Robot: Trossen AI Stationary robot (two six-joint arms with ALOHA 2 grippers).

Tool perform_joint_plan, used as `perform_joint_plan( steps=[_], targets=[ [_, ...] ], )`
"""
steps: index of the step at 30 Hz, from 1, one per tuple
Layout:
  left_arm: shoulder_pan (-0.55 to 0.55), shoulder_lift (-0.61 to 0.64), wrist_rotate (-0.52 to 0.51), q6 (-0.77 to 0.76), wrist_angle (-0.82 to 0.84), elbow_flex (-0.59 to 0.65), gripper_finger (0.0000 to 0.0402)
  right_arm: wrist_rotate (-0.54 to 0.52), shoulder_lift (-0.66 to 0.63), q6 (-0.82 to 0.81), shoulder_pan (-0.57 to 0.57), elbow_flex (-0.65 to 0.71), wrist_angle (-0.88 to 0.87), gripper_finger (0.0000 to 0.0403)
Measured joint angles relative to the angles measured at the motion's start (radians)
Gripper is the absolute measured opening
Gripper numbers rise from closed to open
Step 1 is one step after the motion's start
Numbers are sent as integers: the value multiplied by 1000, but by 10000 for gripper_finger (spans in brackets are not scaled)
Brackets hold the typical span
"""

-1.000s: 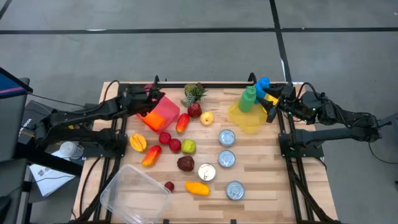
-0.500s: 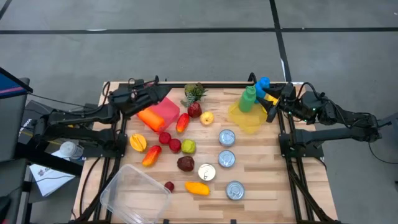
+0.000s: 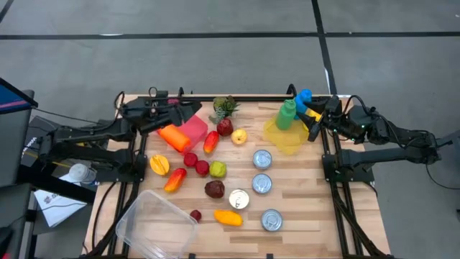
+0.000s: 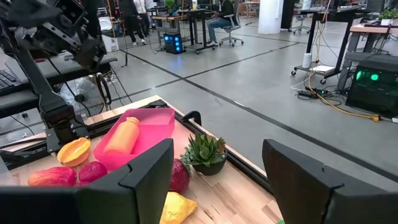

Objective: Pick & Place Food Item
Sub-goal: Put the orange tumbler into the yellow bin

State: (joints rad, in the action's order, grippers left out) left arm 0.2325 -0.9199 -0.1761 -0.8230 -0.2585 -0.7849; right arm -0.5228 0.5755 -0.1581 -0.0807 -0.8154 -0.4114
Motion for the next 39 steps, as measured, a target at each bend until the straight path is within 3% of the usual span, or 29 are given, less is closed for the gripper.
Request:
perform_joint_plan(
  steps=[5, 10, 13, 18, 24, 31, 39],
  targets=[
    [3, -11, -32, 131, 367, -152, 335, 0, 0, -4, 0, 0, 0, 238],
    [5, -50, -177, 186, 674, -283, 336, -1, 0, -19, 0, 0, -2, 238],
    [5, -83, -262, 181, 810, -313, 337, -1, 0, -19, 0, 0, -4, 238],
    [32, -151, -308, 147, 983, -314, 337, -1, 0, -19, 0, 0, -4, 238],
    [112, -265, -350, -5, 1194, -314, 337, -1, 0, -21, 0, 0, -8, 238],
    [215, -365, -323, -111, 1308, -314, 337, -1, 0, -45, 0, 0, -9, 238],
    [253, -396, -334, -422, 1410, -272, 337, -1, 0, -45, 0, 0, -13, 238]
  ],
)
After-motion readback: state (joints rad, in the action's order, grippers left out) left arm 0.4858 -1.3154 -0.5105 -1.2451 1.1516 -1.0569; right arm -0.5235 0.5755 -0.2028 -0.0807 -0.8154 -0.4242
